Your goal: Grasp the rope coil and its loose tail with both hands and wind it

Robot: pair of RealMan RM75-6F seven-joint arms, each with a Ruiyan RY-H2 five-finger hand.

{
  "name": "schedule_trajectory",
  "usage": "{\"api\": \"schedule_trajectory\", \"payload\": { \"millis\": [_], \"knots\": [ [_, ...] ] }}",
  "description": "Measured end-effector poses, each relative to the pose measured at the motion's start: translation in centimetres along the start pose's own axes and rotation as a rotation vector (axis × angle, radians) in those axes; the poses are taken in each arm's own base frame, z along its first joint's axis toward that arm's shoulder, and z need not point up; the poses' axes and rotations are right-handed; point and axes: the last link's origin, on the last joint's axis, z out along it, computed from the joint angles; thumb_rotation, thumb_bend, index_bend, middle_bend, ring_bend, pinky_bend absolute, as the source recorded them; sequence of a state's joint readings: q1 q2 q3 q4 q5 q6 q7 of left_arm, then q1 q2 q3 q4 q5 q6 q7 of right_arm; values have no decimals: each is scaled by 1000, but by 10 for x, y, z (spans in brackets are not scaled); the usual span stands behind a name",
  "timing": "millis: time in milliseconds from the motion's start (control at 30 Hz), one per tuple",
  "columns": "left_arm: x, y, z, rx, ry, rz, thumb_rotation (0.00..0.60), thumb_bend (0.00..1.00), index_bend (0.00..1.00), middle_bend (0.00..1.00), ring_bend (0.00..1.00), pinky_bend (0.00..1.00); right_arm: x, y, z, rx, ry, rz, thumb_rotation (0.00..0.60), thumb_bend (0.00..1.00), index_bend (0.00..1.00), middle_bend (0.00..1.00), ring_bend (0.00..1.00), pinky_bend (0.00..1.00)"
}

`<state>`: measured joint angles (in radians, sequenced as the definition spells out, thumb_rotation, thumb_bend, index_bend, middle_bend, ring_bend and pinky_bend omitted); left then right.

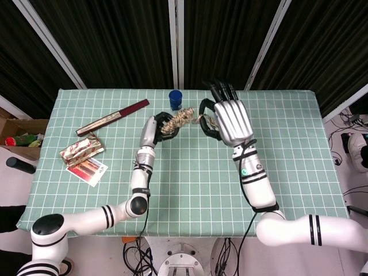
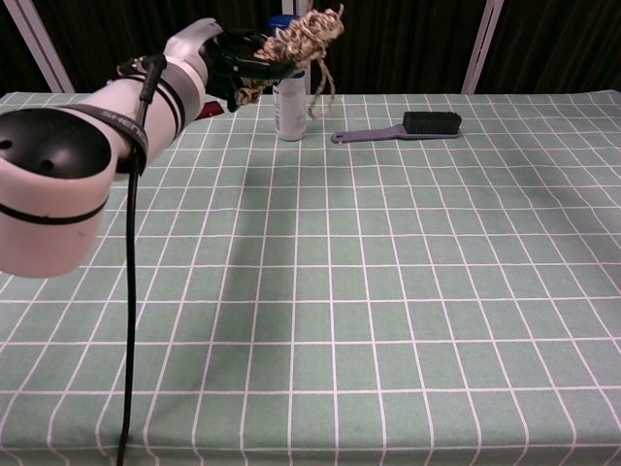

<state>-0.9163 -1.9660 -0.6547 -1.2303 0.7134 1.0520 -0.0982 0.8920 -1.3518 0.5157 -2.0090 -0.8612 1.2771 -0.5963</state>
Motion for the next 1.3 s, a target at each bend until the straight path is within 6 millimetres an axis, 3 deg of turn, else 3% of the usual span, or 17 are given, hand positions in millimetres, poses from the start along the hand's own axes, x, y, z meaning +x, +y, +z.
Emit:
{"api": "schedule_trajectory", "payload": {
  "millis": [233, 467, 700, 1000, 1300],
  "knots": [
    [28, 13, 1, -4, 102, -258, 600, 452, 759, 811, 727, 826, -2, 10, -32, 45, -13, 5, 600, 477, 986, 142, 0, 0],
    [49, 30, -14, -69, 100, -563, 600, 452, 759, 812, 728, 825, -11, 32, -69, 38, -45, 19, 600, 477, 989, 143, 0, 0],
    [68, 40, -33, -162, 25, -715, 600, 451, 759, 814, 728, 825, -16, 61, -103, -14, -44, 44, 600, 477, 994, 144, 0, 0],
    [83, 44, -50, -249, -116, -870, 600, 451, 759, 816, 729, 828, -23, 95, -129, -97, -52, 75, 600, 477, 999, 145, 0, 0],
    [95, 44, -60, -279, -223, -995, 600, 452, 759, 817, 730, 832, -27, 124, -141, -178, -50, 84, 600, 477, 1000, 144, 0, 0]
  ]
}}
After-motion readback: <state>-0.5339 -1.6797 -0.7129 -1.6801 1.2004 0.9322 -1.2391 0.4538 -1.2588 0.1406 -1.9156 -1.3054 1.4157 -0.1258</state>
